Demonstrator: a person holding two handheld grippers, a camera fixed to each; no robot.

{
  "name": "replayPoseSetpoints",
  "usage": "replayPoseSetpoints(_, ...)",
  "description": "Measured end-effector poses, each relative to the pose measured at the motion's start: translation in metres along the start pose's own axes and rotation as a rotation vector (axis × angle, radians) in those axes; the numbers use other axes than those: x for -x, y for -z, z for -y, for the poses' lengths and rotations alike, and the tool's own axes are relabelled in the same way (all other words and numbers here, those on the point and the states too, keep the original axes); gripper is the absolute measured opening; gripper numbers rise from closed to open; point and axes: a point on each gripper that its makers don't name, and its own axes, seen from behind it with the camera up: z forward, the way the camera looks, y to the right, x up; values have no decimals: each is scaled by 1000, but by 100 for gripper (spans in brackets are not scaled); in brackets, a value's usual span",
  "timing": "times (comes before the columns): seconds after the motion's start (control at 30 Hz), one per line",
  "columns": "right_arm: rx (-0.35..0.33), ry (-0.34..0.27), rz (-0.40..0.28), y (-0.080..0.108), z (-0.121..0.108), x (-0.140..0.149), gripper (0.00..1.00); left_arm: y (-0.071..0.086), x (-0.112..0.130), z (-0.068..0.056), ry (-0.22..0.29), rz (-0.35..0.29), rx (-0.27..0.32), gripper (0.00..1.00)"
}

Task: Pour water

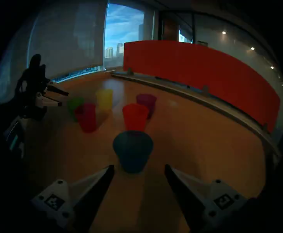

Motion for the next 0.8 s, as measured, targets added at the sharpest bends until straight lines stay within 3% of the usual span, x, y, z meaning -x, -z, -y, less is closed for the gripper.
replayPoseSetpoints(0.17, 13, -12, -11, 5, -3, 0, 100, 4, -4, 5, 15, -16, -18, 98)
replayPoseSetpoints(0.37, 41, -33, -41, 12, -8, -5, 100, 10, -11, 22, 41, -55, -83, 98)
replayPoseSetpoints(0.6, 108, -92, -131, 19, -24, -21, 100, 18, -27, 40, 108, -136, -159, 98)
replayPoseSetpoints(0.8, 184, -110, -205, 29, -37, -36, 100, 25, -45, 46, 135, -207, -216, 98)
